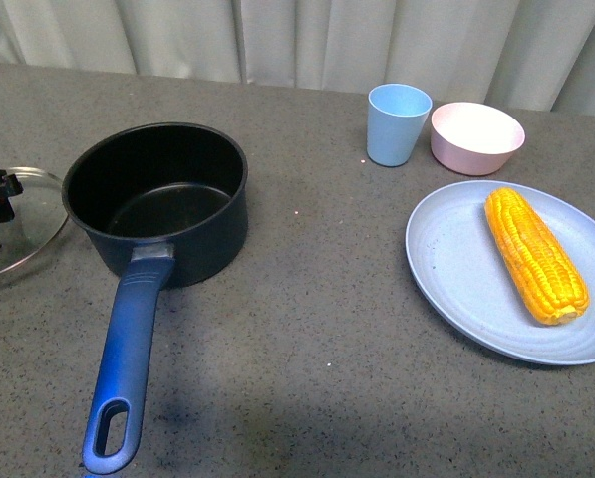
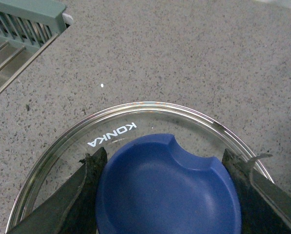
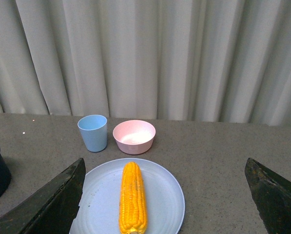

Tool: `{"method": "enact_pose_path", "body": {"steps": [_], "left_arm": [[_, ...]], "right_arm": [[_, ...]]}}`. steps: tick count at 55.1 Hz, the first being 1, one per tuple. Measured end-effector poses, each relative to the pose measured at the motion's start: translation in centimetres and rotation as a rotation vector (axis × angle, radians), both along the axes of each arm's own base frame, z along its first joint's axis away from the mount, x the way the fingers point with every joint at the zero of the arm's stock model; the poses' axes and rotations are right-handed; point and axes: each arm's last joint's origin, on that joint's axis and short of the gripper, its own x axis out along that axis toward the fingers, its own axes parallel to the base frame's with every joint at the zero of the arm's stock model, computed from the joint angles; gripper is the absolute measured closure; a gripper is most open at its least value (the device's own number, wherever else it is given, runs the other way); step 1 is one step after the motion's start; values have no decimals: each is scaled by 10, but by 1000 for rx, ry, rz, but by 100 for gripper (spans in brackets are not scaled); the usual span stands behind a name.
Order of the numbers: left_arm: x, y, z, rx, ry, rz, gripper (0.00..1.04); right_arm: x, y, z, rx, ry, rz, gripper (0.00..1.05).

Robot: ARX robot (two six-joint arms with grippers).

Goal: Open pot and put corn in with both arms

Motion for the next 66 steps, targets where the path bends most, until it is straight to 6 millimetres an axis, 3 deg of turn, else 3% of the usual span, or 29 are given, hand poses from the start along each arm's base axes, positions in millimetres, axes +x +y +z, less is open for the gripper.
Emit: {"method": "enact_pose_path", "body": {"steps": [24, 34, 38, 44, 59, 63, 66], "left_arm": [[7, -4, -11, 19, 40, 9, 42], [5, -1, -4, 30, 24, 25, 11], [4, 0, 5, 46, 8, 40, 5], [-1, 2, 20, 56, -6, 68, 6], [-45, -4, 72, 74, -86, 105, 6], [-54, -6, 80, 64, -155, 37, 14], [-65, -11, 85, 52, -223, -51, 25]], "right_arm": [[0, 0, 0, 0, 0, 0, 9], [0, 0, 0, 0, 0, 0, 9], [0, 0, 0, 0, 0, 0, 9], [0, 0, 0, 0, 0, 0, 9], [0, 0, 0, 0, 0, 0, 9], [0, 0, 0, 0, 0, 0, 9], [0, 0, 0, 0, 0, 0, 9]]}}
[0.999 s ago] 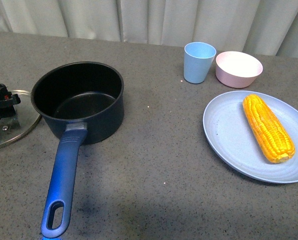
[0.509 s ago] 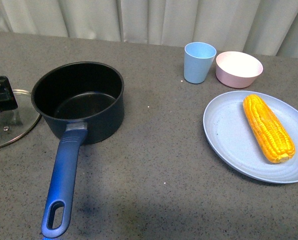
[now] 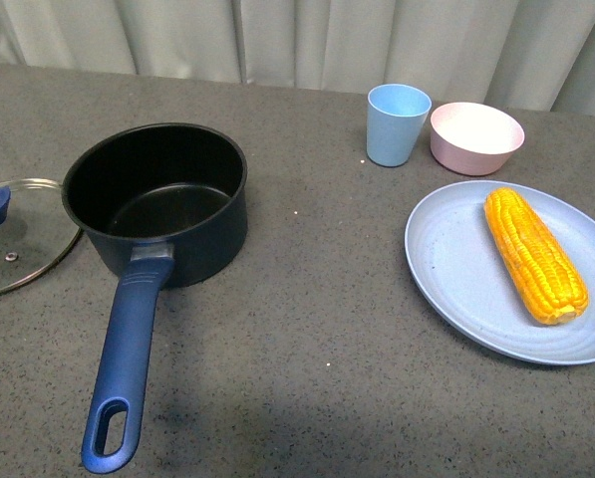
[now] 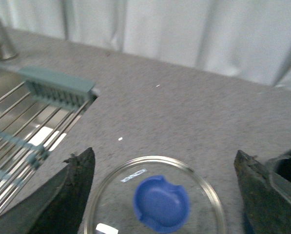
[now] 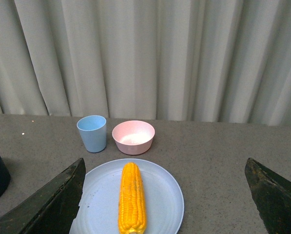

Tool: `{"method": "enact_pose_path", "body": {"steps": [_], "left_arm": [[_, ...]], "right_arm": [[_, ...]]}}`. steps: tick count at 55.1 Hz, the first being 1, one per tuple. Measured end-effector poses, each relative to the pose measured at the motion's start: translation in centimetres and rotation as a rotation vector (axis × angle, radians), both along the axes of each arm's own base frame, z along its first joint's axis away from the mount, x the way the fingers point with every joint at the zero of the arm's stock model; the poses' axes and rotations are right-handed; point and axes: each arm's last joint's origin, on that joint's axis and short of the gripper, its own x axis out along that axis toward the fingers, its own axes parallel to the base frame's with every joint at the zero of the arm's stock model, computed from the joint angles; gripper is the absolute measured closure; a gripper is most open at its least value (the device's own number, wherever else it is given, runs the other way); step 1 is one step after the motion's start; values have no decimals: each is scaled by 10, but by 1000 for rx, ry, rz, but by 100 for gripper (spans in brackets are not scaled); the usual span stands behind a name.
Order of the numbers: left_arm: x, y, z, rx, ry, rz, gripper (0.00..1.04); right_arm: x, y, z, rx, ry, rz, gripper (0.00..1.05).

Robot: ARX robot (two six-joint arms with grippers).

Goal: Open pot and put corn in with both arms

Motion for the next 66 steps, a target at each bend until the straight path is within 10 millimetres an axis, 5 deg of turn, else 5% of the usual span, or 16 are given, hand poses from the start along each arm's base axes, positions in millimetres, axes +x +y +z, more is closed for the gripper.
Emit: {"method": "enact_pose_path", "body": {"steps": [24, 47, 66], "left_arm": [[-78, -36, 33, 3, -118, -153, 101], [-122, -53, 53, 6, -124, -155, 101], [-137, -53, 59, 8, -142, -155, 101]], "right_arm": [[0, 0, 0, 0, 0, 0, 9], [0, 0, 0, 0, 0, 0, 9], [0, 0, 0, 0, 0, 0, 9]]}}
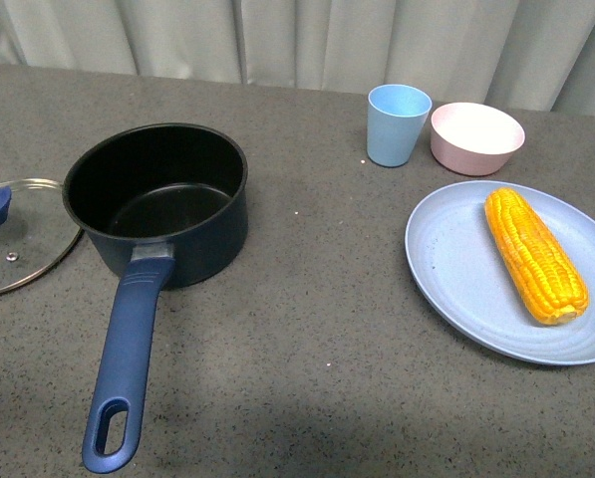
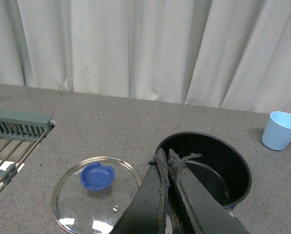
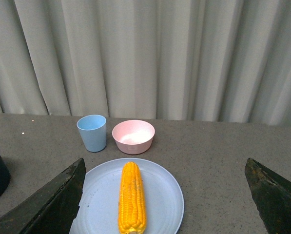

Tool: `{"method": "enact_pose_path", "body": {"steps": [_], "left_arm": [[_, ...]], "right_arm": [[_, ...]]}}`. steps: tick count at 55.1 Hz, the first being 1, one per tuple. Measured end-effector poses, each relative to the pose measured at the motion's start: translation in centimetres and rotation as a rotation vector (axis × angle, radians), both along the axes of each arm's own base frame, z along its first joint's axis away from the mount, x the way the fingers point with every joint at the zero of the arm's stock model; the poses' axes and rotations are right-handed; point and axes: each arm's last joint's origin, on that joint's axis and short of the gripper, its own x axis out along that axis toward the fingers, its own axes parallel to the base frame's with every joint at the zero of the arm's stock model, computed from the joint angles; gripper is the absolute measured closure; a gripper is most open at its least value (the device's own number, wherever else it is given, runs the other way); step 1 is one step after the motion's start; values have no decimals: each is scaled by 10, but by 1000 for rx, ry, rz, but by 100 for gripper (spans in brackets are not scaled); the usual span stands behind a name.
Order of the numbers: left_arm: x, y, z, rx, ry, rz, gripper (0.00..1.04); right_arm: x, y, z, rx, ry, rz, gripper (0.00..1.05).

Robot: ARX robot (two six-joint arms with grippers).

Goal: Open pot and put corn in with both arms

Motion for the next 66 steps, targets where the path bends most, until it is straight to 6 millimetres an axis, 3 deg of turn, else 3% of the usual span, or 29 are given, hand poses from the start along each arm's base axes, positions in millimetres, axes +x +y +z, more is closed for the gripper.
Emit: {"method": "enact_pose_path", "body": {"steps": [66], "left_arm": [[-39, 0, 1, 0, -7, 0, 101]], "right_arm": [[0, 0, 0, 0, 0, 0, 9]]}}
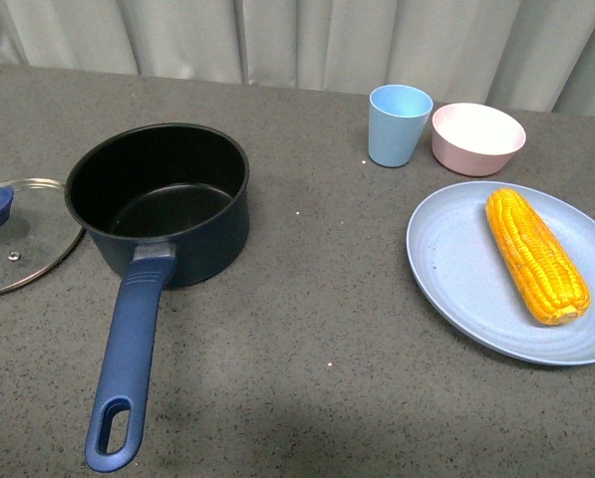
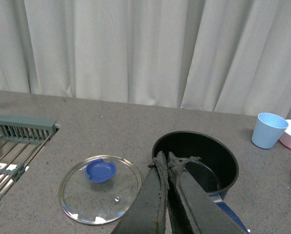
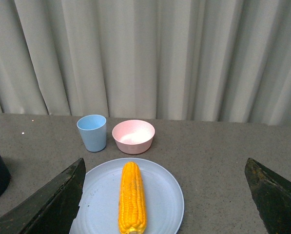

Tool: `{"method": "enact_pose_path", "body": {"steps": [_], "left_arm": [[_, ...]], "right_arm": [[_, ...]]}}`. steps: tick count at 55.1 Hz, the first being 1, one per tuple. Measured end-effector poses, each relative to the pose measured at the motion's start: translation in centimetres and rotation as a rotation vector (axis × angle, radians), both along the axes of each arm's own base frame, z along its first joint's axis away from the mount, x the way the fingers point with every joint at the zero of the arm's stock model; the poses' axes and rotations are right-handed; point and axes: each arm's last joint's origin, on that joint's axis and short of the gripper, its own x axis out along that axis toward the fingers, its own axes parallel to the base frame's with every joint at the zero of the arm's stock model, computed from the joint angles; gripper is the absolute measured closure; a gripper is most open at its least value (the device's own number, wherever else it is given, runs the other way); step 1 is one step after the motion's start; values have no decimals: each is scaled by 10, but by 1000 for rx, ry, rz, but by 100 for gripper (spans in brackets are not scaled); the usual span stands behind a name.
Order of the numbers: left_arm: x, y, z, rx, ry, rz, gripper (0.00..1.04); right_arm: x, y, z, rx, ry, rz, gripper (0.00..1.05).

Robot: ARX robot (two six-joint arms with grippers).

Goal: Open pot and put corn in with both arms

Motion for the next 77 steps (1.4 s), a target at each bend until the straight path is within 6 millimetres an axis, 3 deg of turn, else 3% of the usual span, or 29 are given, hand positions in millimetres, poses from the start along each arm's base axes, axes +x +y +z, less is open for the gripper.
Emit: {"method": "enact_pose_path", "body": {"steps": [12, 19, 24, 30, 38, 44, 50, 62, 77], "left_arm": [[0, 0, 0, 0, 0, 0, 98], [0, 0, 0, 0, 0, 0, 76], [0, 0, 0, 0, 0, 0, 62], [0, 0, 0, 0, 0, 0, 44], [0, 0, 0, 0, 0, 0, 21], [0, 0, 0, 1, 0, 0, 5], [0, 0, 0, 0, 0, 0, 7], [0, 0, 0, 0, 0, 0, 6], [0, 0, 0, 0, 0, 0, 6]], "right_arm": [[0, 0, 0, 0, 0, 0, 9], [0, 0, 0, -6, 6, 1, 9], [1, -1, -3, -85, 198, 35, 9], [8, -1, -5, -115, 303, 52, 9], [30, 3, 2, -126, 339, 68, 9], [57, 7, 8, -134, 365, 50, 9], [91, 8, 3, -123, 476, -9, 9], [157, 17, -32, -73, 759, -28, 9], [206, 33, -58, -19, 900, -31, 9]]}}
